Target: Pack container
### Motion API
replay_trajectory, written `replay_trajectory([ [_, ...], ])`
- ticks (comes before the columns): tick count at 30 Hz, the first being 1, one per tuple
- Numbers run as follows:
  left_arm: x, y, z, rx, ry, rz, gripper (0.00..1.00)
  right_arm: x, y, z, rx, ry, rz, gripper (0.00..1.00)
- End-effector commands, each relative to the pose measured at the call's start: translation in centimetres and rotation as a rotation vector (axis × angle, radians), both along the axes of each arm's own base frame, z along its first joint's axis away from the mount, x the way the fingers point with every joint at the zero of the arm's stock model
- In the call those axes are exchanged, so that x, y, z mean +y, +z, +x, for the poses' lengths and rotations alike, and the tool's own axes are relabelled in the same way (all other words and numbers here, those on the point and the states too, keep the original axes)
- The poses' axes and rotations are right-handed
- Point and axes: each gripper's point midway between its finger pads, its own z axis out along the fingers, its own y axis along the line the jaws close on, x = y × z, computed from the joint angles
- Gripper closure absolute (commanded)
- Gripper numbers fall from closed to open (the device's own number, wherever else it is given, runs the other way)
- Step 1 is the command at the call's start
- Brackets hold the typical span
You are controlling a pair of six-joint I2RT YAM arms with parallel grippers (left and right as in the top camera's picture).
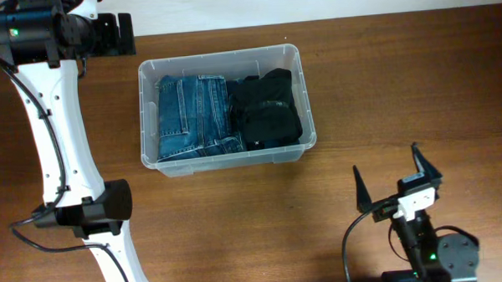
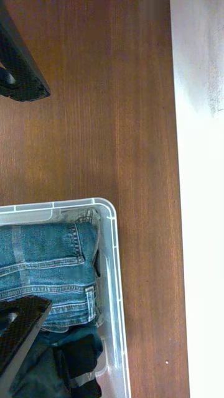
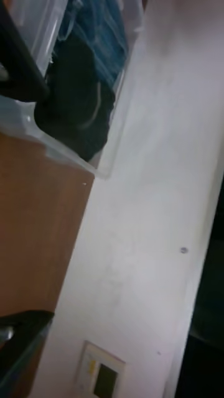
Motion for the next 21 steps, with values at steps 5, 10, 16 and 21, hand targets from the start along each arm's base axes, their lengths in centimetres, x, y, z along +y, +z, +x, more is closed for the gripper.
replay_trajectory([
  [5, 0.1, 0.5, -0.1, -0.014, -0.003, -0.003, 0.01, -0.9, -4.1, 0.8, 0.025, -0.050, 0.016, 0.02],
  [10, 0.1, 0.5, -0.1, -0.014, -0.003, -0.003, 0.01, -2.0, -5.3, 1.2, 0.050, -0.111, 0.017, 0.02],
  [16, 0.1, 0.5, -0.1, -0.014, -0.003, -0.003, 0.01, -2.0, -8.1, 1.6, 0.108, -0.115, 0.016, 0.02],
  [21, 0.1, 0.5, -0.1, -0.014, -0.003, -0.003, 0.01, -2.1, -9.2, 1.8, 0.129, -0.120, 0.016, 0.02],
])
